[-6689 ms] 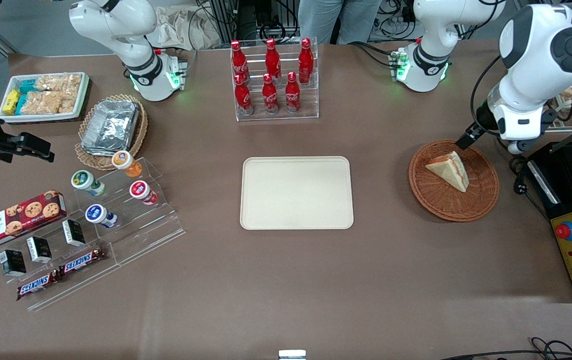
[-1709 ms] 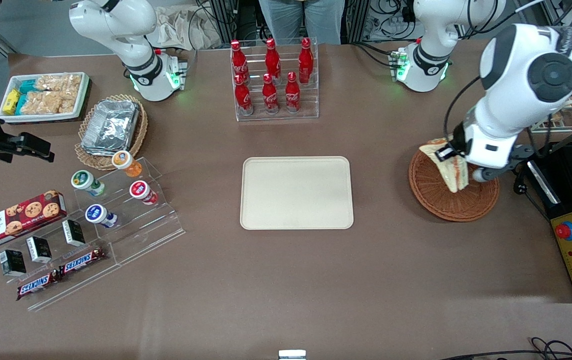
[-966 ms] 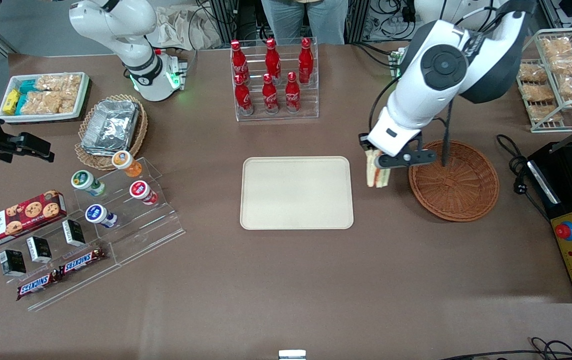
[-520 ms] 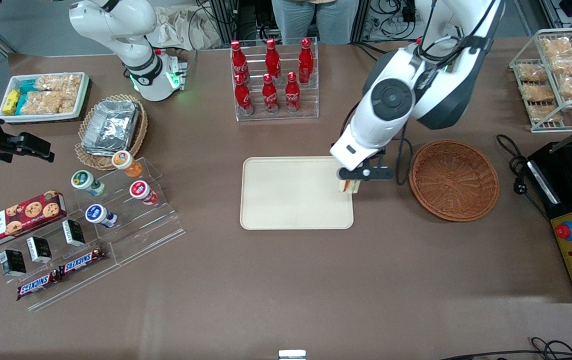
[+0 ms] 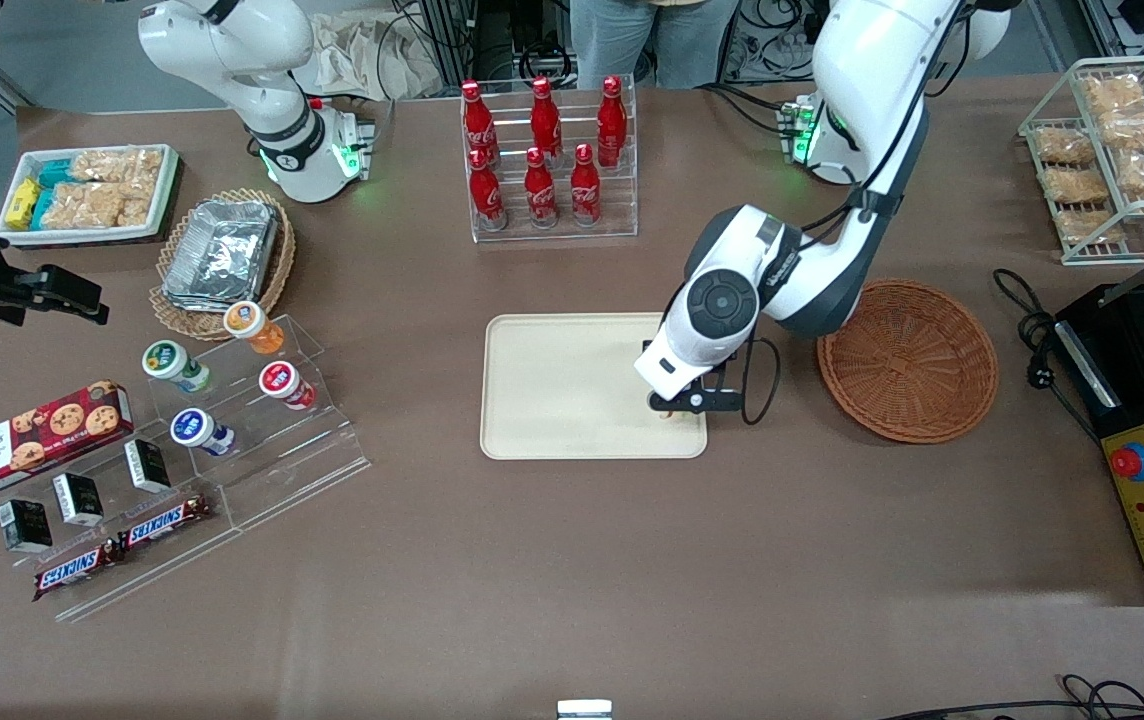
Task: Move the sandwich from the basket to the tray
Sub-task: 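Carry the sandwich over the cream tray and lower it, then open the left gripper to release the sandwich onto the tray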
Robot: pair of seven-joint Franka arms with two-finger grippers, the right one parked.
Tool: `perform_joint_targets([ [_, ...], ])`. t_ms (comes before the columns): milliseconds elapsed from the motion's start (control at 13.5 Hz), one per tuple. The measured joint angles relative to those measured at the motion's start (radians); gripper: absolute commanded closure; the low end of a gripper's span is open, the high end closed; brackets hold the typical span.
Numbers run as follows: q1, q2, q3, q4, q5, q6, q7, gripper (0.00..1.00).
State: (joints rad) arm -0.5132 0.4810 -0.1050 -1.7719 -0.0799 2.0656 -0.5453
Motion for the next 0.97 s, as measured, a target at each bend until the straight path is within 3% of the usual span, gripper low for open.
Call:
perform_joint_targets([
  [297, -0.009, 0.075, 0.000, -0.006, 0.001, 0.075, 0.000, 1.00],
  [372, -0.016, 0.086, 0.000, -0.017, 0.001, 0.105, 0.000, 0.33],
  [446, -0.020, 0.091, 0.000, -0.033, 0.002, 0.132, -0.001, 0.00],
  [966, -0.019, 0.091, 0.009, -0.048, 0.002, 0.156, -0.001, 0.00],
])
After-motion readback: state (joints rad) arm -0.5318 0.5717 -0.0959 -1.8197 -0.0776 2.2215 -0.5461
